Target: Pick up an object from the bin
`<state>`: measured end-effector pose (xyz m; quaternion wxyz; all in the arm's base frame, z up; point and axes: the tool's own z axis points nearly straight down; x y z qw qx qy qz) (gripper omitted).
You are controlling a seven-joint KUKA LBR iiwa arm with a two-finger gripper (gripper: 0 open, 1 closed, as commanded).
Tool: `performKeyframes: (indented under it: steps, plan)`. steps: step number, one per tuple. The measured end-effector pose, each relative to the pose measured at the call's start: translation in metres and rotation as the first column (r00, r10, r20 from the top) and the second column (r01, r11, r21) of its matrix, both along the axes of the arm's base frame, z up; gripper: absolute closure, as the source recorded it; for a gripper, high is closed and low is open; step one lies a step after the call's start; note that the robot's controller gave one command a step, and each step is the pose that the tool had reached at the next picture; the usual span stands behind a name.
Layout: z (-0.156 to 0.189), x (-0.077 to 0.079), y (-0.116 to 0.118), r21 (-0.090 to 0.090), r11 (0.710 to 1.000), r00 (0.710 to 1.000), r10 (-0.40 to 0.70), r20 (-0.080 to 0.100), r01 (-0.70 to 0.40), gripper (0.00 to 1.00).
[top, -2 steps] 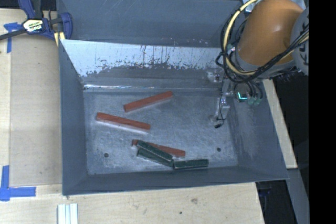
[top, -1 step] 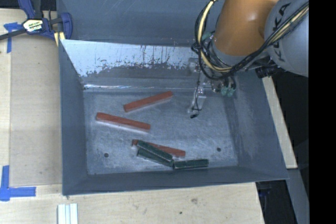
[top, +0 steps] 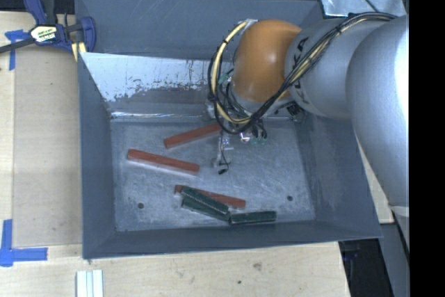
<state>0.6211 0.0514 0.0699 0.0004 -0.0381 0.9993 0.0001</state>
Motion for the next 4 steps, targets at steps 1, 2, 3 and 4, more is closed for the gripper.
performKeyframes:
  steps: [1, 2, 3, 4]
  plan:
    - [0.002, 0.001, 0.0, 0.001, 1.0, 1.0, 0.0, 0.004, 0.0, 1.0]
    - [0.111, -0.002, -0.011, -0.001, 0.978, 0.978, 0.209, 0.004, -0.209, 1.0]
    - [0.19, 0.005, -0.019, -0.003, 0.977, 0.977, 0.212, 0.013, -0.212, 1.0]
    - [0.184, -0.007, -0.019, 0.0, 0.91, 0.91, 0.414, 0.001, -0.414, 1.0]
